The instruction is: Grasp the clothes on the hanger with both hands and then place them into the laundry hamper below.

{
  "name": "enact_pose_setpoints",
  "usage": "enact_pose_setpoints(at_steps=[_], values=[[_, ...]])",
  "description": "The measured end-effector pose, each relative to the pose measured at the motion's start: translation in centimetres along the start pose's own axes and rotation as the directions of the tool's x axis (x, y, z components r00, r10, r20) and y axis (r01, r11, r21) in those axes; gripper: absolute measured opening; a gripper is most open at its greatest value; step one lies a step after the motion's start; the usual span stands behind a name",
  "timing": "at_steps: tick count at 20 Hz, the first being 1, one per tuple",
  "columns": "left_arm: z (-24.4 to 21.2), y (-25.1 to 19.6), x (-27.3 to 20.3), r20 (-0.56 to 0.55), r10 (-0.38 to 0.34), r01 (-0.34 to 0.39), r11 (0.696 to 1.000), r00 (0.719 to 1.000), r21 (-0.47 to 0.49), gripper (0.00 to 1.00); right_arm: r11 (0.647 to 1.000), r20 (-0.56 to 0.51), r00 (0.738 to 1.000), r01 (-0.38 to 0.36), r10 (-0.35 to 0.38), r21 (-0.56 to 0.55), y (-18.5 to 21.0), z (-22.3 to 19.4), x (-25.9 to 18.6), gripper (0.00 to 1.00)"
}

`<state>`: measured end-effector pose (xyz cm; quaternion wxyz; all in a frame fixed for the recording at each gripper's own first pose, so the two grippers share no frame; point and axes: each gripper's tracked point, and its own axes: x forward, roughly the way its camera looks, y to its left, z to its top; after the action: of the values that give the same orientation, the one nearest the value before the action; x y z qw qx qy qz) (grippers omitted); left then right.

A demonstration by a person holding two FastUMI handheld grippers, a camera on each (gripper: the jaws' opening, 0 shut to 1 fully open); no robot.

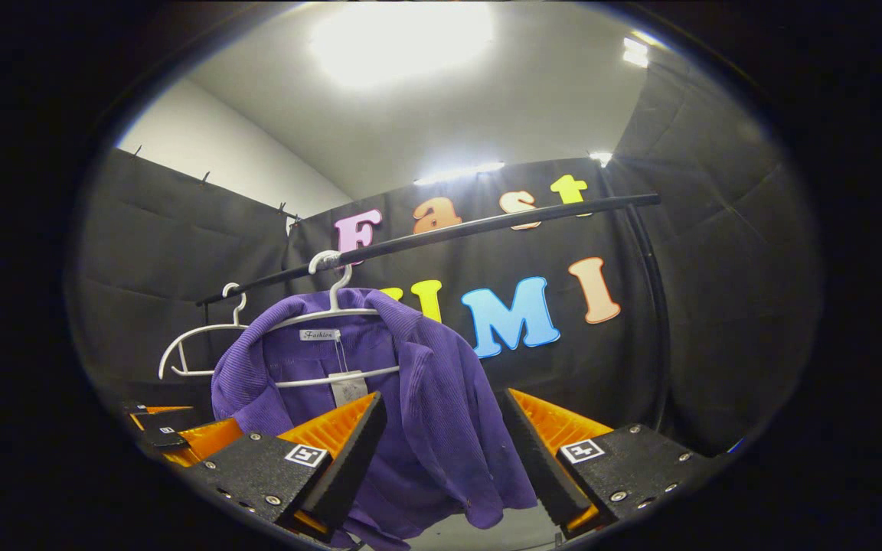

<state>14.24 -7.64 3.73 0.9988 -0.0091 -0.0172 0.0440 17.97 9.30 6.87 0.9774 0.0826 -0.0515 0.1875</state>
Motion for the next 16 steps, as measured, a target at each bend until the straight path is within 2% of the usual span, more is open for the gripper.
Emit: enact_pose_setpoints(at_steps=[1, 8, 13, 14, 15, 16], values=[[-0.2, -0.2, 0.7, -0.002, 0.008, -0.008, 1.000, 1.000, 0.001, 0.99, 1.000, -0.003, 1.000, -0.013, 0.013, -0.004, 0.3, -0.2, 0.7, 0.94], [-1.7, -0.6, 6.3, 0.010, 0.078, -0.078, 0.997, 0.997, 0.006, 0.99, 0.998, 0.031, 0.998, -0.062, 0.062, -0.006, 0.7, -0.9, 6.4, 0.95], [-2.2, -0.3, 7.3, 0.022, 0.122, -0.123, 0.992, 0.992, 0.023, 0.99, 0.996, 0.000, 0.996, -0.086, 0.086, 0.011, 0.7, -2.6, 9.9, 0.94], [-2.4, -0.4, 7.7, 0.023, 0.121, -0.122, 0.992, 0.992, 0.026, 0.93, 0.995, -0.014, 0.995, -0.097, 0.097, 0.015, 0.9, -3.1, 10.6, 0.94], [-2.6, -0.6, 8.1, 0.023, 0.118, -0.119, 0.992, 0.993, 0.033, 0.99, 0.994, -0.028, 0.994, -0.107, 0.108, 0.017, 1.0, -3.7, 11.3, 0.94], [-3.2, -0.8, 8.8, 0.017, 0.122, -0.123, 0.992, 0.992, 0.042, 0.93, 0.993, -0.040, 0.992, -0.116, 0.116, 0.018, 1.1, -4.1, 11.9, 0.94]])
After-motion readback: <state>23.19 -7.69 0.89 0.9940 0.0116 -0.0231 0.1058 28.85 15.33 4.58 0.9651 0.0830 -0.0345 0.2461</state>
